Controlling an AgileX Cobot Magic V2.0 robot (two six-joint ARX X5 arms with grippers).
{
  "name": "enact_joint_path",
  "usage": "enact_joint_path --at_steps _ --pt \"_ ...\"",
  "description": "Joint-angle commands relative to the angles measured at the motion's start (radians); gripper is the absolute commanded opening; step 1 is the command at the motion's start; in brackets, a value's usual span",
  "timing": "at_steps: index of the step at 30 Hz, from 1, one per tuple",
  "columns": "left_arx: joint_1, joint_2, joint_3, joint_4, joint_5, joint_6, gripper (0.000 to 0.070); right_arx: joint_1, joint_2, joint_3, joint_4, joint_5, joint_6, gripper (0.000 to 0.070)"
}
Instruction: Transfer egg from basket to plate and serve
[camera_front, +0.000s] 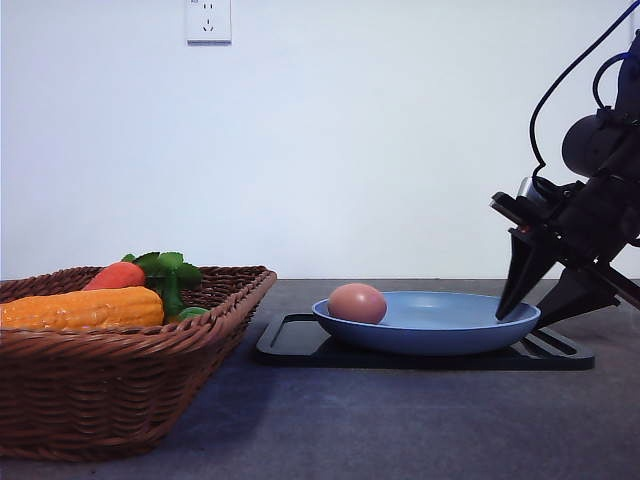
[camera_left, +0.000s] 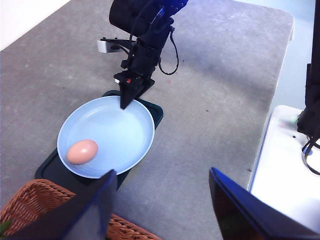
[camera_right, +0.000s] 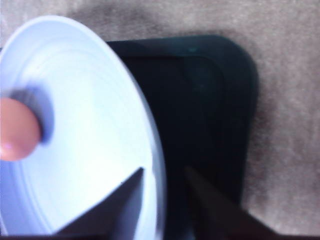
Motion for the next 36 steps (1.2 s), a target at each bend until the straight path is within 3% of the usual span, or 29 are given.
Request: enact_joint_path --at_steps 1,13,16,22,25,28,36 --pt "-0.008 0.009 0.020 0.010 -0.004 -0.009 0.0375 -0.005 0.023 0.022 0.005 0.002 -0.011 0.0220" --pt "0.005 0.054 0.020 0.013 -0.042 -0.006 0.0352 -0.111 -0.101 0.023 -0.012 0.002 -0.032 0.0219" --pt "0.031 0.088 0.020 0.015 -0.107 -0.005 0.0263 -0.145 -0.171 0.023 -0.038 0.002 -0.038 0.0202" --pt "0.139 0.176 0.020 0.020 -0.135 -0.006 0.0030 -0.166 -0.335 0.023 -0.148 0.003 -0.110 0.0052" --pt "0.201 0.226 0.020 0.031 -0.135 -0.015 0.0000 -0.158 -0.414 0.022 -0.191 0.005 -0.123 0.0000" --pt "0.276 0.267 0.020 0.054 -0.135 -0.047 0.0000 -0.121 -0.494 0.021 -0.206 0.060 -0.123 0.0000" --pt "0.461 0.273 -0.005 0.109 -0.135 -0.114 0.0000 0.048 -0.686 0.000 -0.246 0.383 -0.144 0.0000"
